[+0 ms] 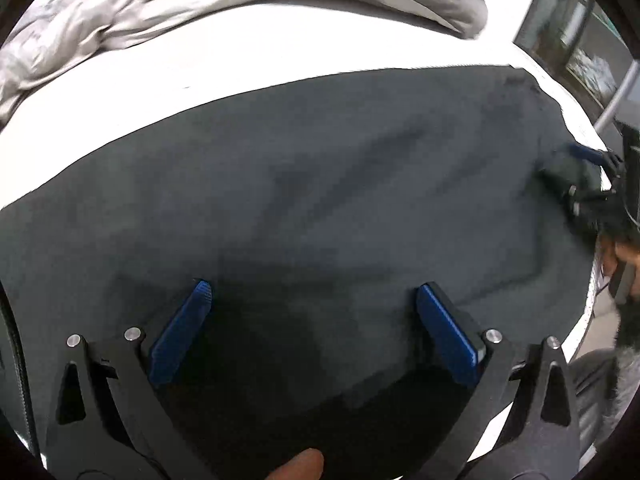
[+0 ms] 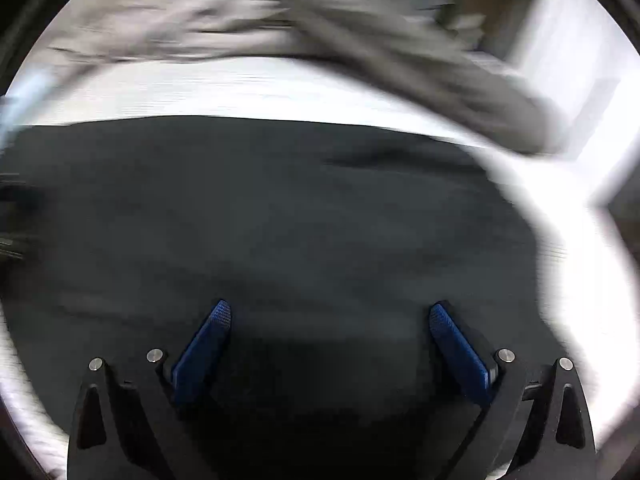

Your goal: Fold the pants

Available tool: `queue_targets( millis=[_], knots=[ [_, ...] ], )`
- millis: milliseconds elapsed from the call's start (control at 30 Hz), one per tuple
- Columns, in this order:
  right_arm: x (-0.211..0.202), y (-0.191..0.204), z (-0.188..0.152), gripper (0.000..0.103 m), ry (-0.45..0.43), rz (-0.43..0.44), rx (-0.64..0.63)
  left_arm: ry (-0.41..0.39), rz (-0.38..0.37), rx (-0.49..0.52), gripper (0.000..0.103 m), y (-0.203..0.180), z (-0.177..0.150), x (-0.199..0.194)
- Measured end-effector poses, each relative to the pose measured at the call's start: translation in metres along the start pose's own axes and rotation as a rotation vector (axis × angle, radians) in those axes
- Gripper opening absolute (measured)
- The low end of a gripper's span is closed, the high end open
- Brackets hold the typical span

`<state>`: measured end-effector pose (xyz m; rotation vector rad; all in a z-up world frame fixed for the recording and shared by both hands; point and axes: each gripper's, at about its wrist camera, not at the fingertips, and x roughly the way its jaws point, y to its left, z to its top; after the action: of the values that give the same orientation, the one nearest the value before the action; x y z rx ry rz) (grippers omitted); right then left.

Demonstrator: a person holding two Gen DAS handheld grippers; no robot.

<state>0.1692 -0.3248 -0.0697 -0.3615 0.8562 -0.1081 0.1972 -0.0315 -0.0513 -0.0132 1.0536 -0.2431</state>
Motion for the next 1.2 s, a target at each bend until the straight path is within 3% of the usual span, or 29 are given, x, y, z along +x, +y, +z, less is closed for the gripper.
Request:
queue_targets(
  millis=[33,67,133,267,400,467,567,667,733,833,867,933,1000,1067,1133,1200],
  knots=[
    [0.006,-0.020,-0.006,0.101,0.014,-0.060,0.039,-0.004,0.004,-0.020,0.102,0.010,-0.004,-0.003],
    [0.011,-0.033,-0.010,0.101,0.031,-0.063,0.077,-0.008,0.010,-0.030,0.102,0.018,-0.006,-0.005],
    [0.016,-0.056,-0.014,0.101,0.041,0.005,0.171,-0.017,0.006,-0.033,0.102,0.028,-0.013,-0.010],
    [-0.009,-0.058,-0.005,0.101,-0.009,0.004,0.210,-0.051,0.016,-0.033,0.102,0.023,-0.013,-0.026],
    [-0.044,-0.014,0.015,0.101,-0.089,0.186,0.156,-0.107,-0.042,0.011,0.102,-0.003,0.003,-0.038],
    [-0.044,0.016,0.023,0.101,-0.066,0.258,0.110,-0.078,-0.025,0.048,0.102,-0.017,0.023,-0.022],
    [-0.006,0.059,0.043,0.101,0.035,0.343,0.037,0.018,-0.003,0.067,0.102,-0.026,0.044,0.018],
    [0.031,0.067,0.052,0.101,0.073,0.281,-0.021,0.051,0.015,0.058,0.102,-0.016,0.046,0.034],
    [0.035,0.048,0.050,0.101,0.063,0.256,-0.010,0.045,0.031,0.054,0.102,-0.007,0.045,0.028],
    [0.039,-0.011,0.032,0.100,0.066,0.008,0.058,0.037,0.042,-0.010,0.102,0.021,0.041,0.025],
    [0.044,-0.024,0.028,0.101,0.065,-0.009,0.092,0.032,0.035,-0.038,0.102,0.031,0.040,0.024],
    [0.054,-0.045,0.023,0.101,0.080,0.014,0.178,0.028,0.030,-0.067,0.102,0.041,0.041,0.022],
    [0.053,-0.049,0.028,0.102,0.079,-0.059,0.185,0.026,0.043,-0.072,0.102,0.040,0.042,0.020],
    [0.046,-0.045,0.039,0.101,0.077,-0.057,0.194,0.019,0.059,-0.060,0.102,0.031,0.044,0.016],
    [0.031,-0.041,0.044,0.101,0.036,-0.040,0.203,-0.001,0.038,-0.043,0.102,0.025,0.048,0.009],
    [0.014,-0.023,0.056,0.101,0.000,0.046,0.191,-0.027,0.032,-0.026,0.102,0.015,0.059,0.009]
  ],
)
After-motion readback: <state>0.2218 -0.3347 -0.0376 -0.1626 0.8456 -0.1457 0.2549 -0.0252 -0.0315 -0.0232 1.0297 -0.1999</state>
